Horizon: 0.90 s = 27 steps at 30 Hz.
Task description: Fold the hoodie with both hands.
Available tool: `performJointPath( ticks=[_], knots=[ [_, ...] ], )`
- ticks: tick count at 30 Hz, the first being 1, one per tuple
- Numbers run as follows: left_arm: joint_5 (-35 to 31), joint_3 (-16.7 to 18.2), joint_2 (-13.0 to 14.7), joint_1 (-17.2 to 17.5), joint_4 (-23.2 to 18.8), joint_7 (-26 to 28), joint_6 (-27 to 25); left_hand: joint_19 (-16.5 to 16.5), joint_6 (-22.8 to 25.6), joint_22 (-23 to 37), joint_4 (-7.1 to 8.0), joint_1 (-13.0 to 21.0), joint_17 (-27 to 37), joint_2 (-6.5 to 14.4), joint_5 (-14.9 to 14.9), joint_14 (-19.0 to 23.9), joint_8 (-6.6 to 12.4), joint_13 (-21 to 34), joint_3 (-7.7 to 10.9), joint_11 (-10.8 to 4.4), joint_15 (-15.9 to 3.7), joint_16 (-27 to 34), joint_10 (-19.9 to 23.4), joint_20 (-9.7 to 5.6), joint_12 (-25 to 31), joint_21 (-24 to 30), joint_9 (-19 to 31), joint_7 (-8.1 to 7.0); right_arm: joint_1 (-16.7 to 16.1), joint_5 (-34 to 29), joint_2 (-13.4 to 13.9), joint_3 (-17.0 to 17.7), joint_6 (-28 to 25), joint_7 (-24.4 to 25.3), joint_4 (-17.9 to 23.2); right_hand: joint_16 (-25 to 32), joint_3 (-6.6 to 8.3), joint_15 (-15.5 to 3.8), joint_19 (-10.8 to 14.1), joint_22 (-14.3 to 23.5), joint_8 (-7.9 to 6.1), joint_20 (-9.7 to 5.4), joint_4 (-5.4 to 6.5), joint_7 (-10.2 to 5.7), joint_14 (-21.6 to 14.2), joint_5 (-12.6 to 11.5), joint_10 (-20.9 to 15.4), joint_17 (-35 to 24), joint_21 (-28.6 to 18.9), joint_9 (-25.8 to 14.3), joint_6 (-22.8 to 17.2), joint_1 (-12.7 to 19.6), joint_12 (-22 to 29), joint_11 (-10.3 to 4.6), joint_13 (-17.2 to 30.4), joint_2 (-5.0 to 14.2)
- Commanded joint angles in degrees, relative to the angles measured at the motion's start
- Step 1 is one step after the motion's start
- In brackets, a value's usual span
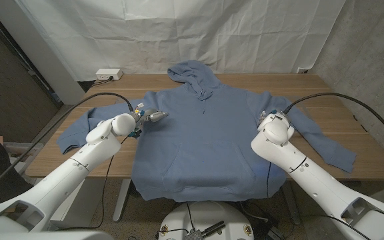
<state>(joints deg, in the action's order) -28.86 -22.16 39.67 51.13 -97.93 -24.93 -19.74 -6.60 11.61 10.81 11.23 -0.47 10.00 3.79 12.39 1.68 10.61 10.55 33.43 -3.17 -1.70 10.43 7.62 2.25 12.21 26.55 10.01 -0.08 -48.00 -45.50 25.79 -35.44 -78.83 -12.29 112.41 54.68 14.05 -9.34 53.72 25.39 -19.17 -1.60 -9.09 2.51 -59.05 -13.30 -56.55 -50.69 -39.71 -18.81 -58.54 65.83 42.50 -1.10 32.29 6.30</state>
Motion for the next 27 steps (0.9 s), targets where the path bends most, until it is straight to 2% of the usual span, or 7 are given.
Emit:
performJointPath(
  ticks=[1,5,9,12,15,19,27],
  knots=[
    [0.42,0.3,0.15,0.17,0.23,0.68,0.44,0.33,-0.36,0.41,0.12,-0.3,0.2,4.9,0.17,-0.14,-0.07,0.16,-0.36,0.35,0.47,0.18,-0.07,0.64,-0.26,0.22,0.31,-0.09,-2.11,3.04,-1.15,0.45,1.59,16.5,0.96,1.79,-0.48,-2.64,2.04,0.38,-1.21,-0.81,-0.05,0.83,-1.94,0.46,-2.95,-1.44,-2.25,-1.36,-2.18,2.46,2.1,0.64,2.14,0.93],
    [0.54,0.45,0.14,0.17,0.41,0.98,0.59,0.32,-0.46,0.42,0.12,-0.29,0.2,4.95,0.2,-0.21,-0.1,0.16,-0.46,0.37,0.48,0.16,-0.16,0.64,-0.31,0.21,0.31,-0.11,-1.94,7.9,0.3,0.96,2.06,16.55,2.12,2.63,-0.13,-2.69,3.16,0.45,-1.85,-1.02,-0.27,1.73,-2.69,0.5,-4.29,-2.75,-3.72,-1.9,-3.34,4.0,2.68,1.02,2.02,1.6],
    [0.61,0.51,0.23,0.13,0.63,1.16,0.85,0.31,-0.51,0.42,0.11,-0.28,0.2,5.0,0.23,-0.24,-0.11,0.17,-0.58,0.42,0.49,0.16,-0.32,0.64,-0.39,0.19,0.31,-0.11,-3.73,13.21,-0.59,4.81,4.59,17.89,3.71,2.15,0.51,-2.59,4.38,0.37,-2.29,-0.99,-0.6,3.07,-3.61,0.71,-5.64,-3.18,-5.33,-2.39,-4.04,5.45,3.07,2.06,1.54,1.51],
    [0.75,0.56,0.23,0.03,0.93,1.26,1.05,0.31,-0.56,0.43,0.11,-0.27,0.2,5.04,0.25,-0.24,-0.11,0.17,-0.68,0.38,0.49,0.17,-0.38,0.61,-0.42,0.18,0.31,-0.09,-6.5,18.26,-2.35,10.23,8.75,18.76,5.56,2.2,0.83,-2.49,4.82,0.28,-2.51,-0.69,-0.78,3.66,-4.44,0.93,-6.27,-3.76,-6.04,-2.67,-4.35,6.03,3.35,2.4,1.51,1.1],
    [0.88,0.6,0.23,-0.05,1.18,1.38,1.31,0.34,-0.61,0.43,0.1,-0.26,0.2,5.08,0.27,-0.25,-0.12,0.17,-0.76,0.3,0.51,0.18,-0.28,0.63,-0.39,0.19,0.31,-0.08,-9.68,26.03,-5.57,18.14,14.14,16.89,7.3,2.16,1.1,-2.29,5.02,0.19,-2.72,-0.64,-0.82,4.42,-4.92,1.16,-6.87,-4.29,-6.6,-2.88,-4.77,6.41,3.75,2.75,1.77,0.79],
    [0.96,0.62,0.23,-0.19,1.51,1.54,1.54,0.32,-0.65,0.44,0.1,-0.25,0.2,5.11,0.29,-0.24,-0.12,0.17,-0.85,0.24,0.48,0.19,-0.28,0.61,-0.4,0.17,0.31,-0.1,-12.02,31.23,-7.64,22.3,19.81,17.33,7.52,2.04,1.62,-2.18,5.37,0.05,-2.82,-0.51,-0.96,5.34,-5.36,1.5,-7.05,-5.06,-7.43,-3.25,-4.84,7.15,4.0,3.17,2.04,0.43],
    [1.11,0.66,0.2,-0.32,1.82,1.79,1.84,0.37,-0.72,0.44,0.09,-0.23,0.2,5.19,0.35,-0.26,-0.12,0.17,-1.04,0.16,0.47,0.2,-0.33,0.66,-0.44,0.17,0.31,-0.06,-15.76,40.74,-11.55,29.41,32.01,18.04,6.63,1.75,2.21,-2.21,5.09,-0.12,-2.87,-0.44,-0.85,5.7,-5.36,1.91,-6.93,-6.01,-8.15,-3.71,-4.74,7.74,4.23,3.65,2.49,0.26]
  ],
)
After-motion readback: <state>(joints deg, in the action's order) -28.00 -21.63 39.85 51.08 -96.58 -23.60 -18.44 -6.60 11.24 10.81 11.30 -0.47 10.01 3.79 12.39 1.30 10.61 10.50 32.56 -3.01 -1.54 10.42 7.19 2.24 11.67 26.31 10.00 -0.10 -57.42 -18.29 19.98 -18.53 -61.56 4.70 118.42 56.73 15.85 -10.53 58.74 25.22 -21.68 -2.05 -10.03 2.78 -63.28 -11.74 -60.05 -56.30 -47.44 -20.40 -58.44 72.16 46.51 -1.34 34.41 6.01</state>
